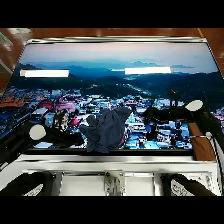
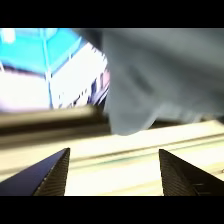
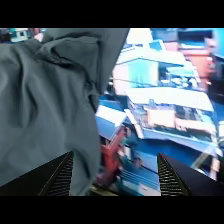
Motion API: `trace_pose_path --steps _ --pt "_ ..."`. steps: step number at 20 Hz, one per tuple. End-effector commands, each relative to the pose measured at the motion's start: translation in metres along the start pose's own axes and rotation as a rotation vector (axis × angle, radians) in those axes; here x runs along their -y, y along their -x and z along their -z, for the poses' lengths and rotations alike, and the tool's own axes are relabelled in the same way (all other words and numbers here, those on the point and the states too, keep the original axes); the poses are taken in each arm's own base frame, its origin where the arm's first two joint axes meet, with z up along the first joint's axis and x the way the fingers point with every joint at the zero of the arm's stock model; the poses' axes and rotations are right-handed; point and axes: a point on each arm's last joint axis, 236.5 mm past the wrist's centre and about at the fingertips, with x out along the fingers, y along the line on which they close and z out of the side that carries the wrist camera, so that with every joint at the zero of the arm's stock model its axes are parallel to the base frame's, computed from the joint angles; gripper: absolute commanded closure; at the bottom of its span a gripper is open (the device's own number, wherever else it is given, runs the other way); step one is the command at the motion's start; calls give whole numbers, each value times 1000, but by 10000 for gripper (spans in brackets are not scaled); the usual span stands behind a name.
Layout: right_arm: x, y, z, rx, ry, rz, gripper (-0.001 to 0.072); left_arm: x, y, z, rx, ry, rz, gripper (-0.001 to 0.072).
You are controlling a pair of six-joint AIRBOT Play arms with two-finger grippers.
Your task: Fold the shirts.
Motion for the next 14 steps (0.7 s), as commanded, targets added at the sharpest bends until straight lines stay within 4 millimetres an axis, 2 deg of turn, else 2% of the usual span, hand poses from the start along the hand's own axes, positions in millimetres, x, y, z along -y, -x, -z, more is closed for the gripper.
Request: trace_pose_path --steps 1,3,5,8,9,10,12,14 --pt "-9 -34 -3 -48 -84 -154 79 4 -33 16 43 111 91 59" --pt "-7 -45 3 -91 -125 -184 79 13 -47 -1 108 158 124 60" --pt "-3 -53 10 -122 -127 -175 79 19 -61 -9 123 203 142 62" --pt "-13 -68 21 -149 -79 -147 79 19 -85 -7 97 256 131 175" --pt "-16 -73 24 -148 -70 -130 79 19 -89 -6 95 265 130 177" --pt "-19 -79 25 -144 -66 -119 79 20 -92 -7 98 270 132 224" --pt "-26 -88 27 -138 -69 -102 80 20 -91 -10 108 273 135 534" --pt "-34 -96 32 -139 -65 -90 79 20 -91 -10 108 272 135 652"
